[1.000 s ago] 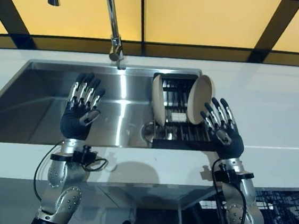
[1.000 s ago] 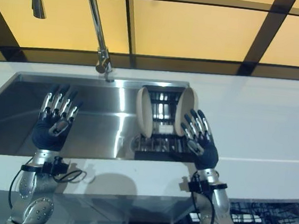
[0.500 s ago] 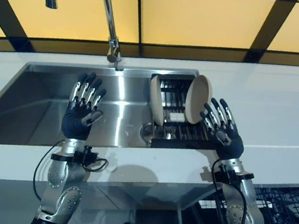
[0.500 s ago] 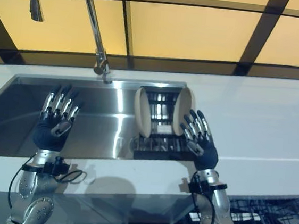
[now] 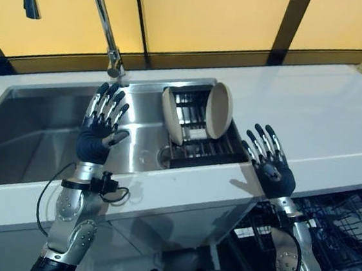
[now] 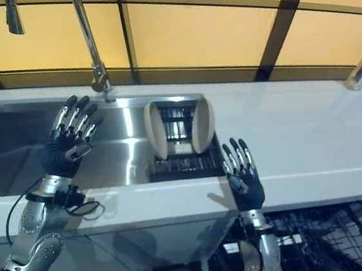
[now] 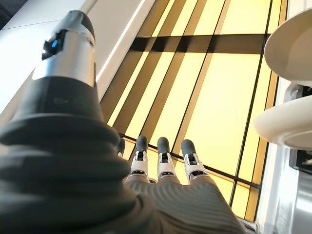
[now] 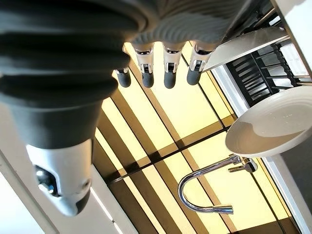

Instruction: Pick up plates and place into dishwasher.

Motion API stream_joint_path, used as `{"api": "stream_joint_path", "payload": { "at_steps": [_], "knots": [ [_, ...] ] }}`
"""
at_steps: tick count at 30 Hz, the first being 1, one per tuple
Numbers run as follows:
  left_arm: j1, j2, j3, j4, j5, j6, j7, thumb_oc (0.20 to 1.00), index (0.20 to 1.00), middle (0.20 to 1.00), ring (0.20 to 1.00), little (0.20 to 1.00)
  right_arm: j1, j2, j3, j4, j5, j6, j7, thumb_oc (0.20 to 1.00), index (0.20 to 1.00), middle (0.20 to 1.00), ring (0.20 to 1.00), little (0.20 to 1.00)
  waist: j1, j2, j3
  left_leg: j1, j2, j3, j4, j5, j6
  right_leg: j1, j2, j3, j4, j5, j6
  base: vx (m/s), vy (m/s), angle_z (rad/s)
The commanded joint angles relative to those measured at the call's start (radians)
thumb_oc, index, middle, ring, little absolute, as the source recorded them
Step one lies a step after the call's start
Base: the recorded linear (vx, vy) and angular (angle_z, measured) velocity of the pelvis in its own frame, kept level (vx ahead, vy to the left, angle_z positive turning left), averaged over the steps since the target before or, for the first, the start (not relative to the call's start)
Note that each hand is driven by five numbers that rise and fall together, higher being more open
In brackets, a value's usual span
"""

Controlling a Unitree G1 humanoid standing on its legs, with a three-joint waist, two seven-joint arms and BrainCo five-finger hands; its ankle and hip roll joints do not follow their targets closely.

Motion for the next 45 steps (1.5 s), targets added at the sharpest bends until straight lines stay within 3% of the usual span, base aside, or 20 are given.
{"api": "stream_joint_path", "payload": {
  "at_steps": [1, 6, 14, 20, 24, 27, 31, 32, 35, 39, 45],
  "knots": [
    [0.001, 0.027, 0.064, -0.029, 0.021, -0.036, -0.024, 1.000, 1.000, 1.000, 1.000, 1.000, -0.039, 0.013, -0.030, -0.081, 0.021, -0.002, 0.000, 1.000, 1.000, 1.000, 1.000, 1.000, 0.019, -0.043, -0.014, -0.058, -0.013, -0.023, 0.043, -0.056, 0.025, 0.029, -0.046, 0.010, -0.092, 0.056, 0.079, 0.13, -0.033, 0.11],
    [0.039, 0.030, 0.092, -0.050, 0.029, -0.031, -0.022, 1.000, 1.000, 1.000, 1.000, 1.000, 0.008, 0.000, -0.035, -0.096, 0.017, 0.011, 0.011, 1.000, 1.000, 1.000, 1.000, 1.000, 0.023, -0.048, -0.018, -0.070, -0.011, -0.031, 0.073, -0.068, 0.019, 0.031, -0.046, 0.002, -0.085, 0.043, 0.070, 0.11, -0.009, 0.06],
    [-0.016, 0.117, 0.124, -0.052, 0.259, -0.025, 0.050, 1.000, 1.000, 1.000, 1.000, 1.000, 0.026, -0.034, -0.033, -0.101, 0.049, 0.059, 0.029, 1.000, 1.000, 1.000, 1.000, 1.000, -0.012, -0.040, -0.021, -0.059, -0.009, -0.003, 0.074, -0.075, 0.012, 0.025, -0.052, 0.025, -0.092, 0.045, 0.078, 0.08, 0.015, 0.02],
    [-0.162, 0.304, 0.124, 0.014, 0.472, 0.039, 0.123, 1.000, 1.000, 1.000, 1.000, 1.000, 0.017, -0.064, -0.030, -0.099, 0.055, 0.114, 0.040, 1.000, 1.000, 1.000, 1.000, 1.000, -0.066, -0.012, -0.027, -0.037, -0.001, 0.036, 0.060, -0.068, 0.008, 0.015, -0.056, 0.051, -0.080, 0.044, 0.092, 0.08, 0.061, -0.14],
    [-0.315, 0.487, 0.069, 0.115, 0.666, 0.094, 0.155, 1.000, 1.000, 1.000, 1.000, 1.000, 0.001, -0.080, -0.036, -0.092, 0.045, 0.159, 0.039, 1.000, 1.000, 1.000, 1.000, 1.000, -0.107, 0.014, -0.033, -0.023, -0.002, 0.063, 0.057, -0.067, 0.009, 0.009, -0.061, 0.074, -0.073, 0.046, 0.106, 0.09, 0.065, -0.12],
    [-0.395, 0.601, 0.044, 0.173, 0.716, 0.109, 0.145, 1.000, 1.000, 1.000, 1.000, 1.000, -0.001, -0.091, -0.046, -0.087, 0.044, 0.178, 0.042, 1.000, 1.000, 1.000, 1.000, 1.000, -0.124, 0.026, -0.033, -0.016, -0.002, 0.079, 0.058, -0.070, 0.010, 0.007, -0.064, 0.083, -0.070, 0.048, 0.113, 0.08, 0.050, -0.10],
    [-0.521, 0.768, -0.055, 0.256, 0.940, 0.159, 0.086, 1.000, 1.000, 1.000, 1.000, 1.000, -0.011, -0.111, -0.059, -0.074, 0.050, 0.197, 0.049, 1.000, 1.000, 1.000, 1.000, 1.000, -0.148, 0.043, -0.029, -0.012, -0.002, 0.098, 0.067, -0.077, 0.010, 0.003, -0.065, 0.095, -0.060, 0.049, 0.120, 0.07, 0.038, -0.12],
    [-0.580, 0.840, -0.123, 0.293, 0.953, 0.173, 0.077, 1.000, 1.000, 1.000, 1.000, 1.000, -0.014, -0.125, -0.060, -0.070, 0.057, 0.200, 0.052, 1.000, 1.000, 1.000, 1.000, 1.000, -0.159, 0.049, -0.028, -0.010, -0.003, 0.102, 0.067, -0.077, 0.010, 0.003, -0.065, 0.098, -0.060, 0.051, 0.124, 0.06, 0.031, 0.00],
    [-0.731, 0.929, -0.276, 0.348, 0.988, 0.200, 0.016, 1.000, 1.000, 1.000, 1.000, 1.000, -0.017, -0.149, -0.058, -0.055, 0.071, 0.194, 0.055, 1.000, 1.000, 1.000, 1.000, 1.000, -0.173, 0.059, -0.024, -0.008, -0.004, 0.111, 0.069, -0.080, 0.010, 0.003, -0.066, 0.104, -0.061, 0.055, 0.129, 0.06, 0.018, -0.01],
    [-0.882, 0.963, -0.454, 0.397, 1.045, 0.202, -0.026, 1.000, 1.000, 1.000, 1.000, 1.000, -0.028, -0.166, -0.038, -0.039, 0.076, 0.174, 0.053, 1.000, 1.000, 1.000, 1.000, 1.000, -0.184, 0.065, -0.020, -0.010, -0.004, 0.120, 0.081, -0.087, 0.011, -0.001, -0.064, 0.110, -0.057, 0.057, 0.133, 0.04, 0.000, 0.00],
    [-1.016, 0.984, -0.635, 0.421, 1.119, 0.176, -0.061, 1.000, 1.000, 1.000, 1.000, 1.000, -0.044, -0.190, -0.023, -0.020, 0.094, 0.152, 0.028, 1.000, 1.000, 1.000, 1.000, 1.000, -0.190, 0.067, -0.022, -0.007, -0.003, 0.127, 0.093, -0.095, 0.013, 0.002, -0.059, 0.115, -0.052, 0.057, 0.136, 0.04, -0.013, -0.07]
  ]
}}
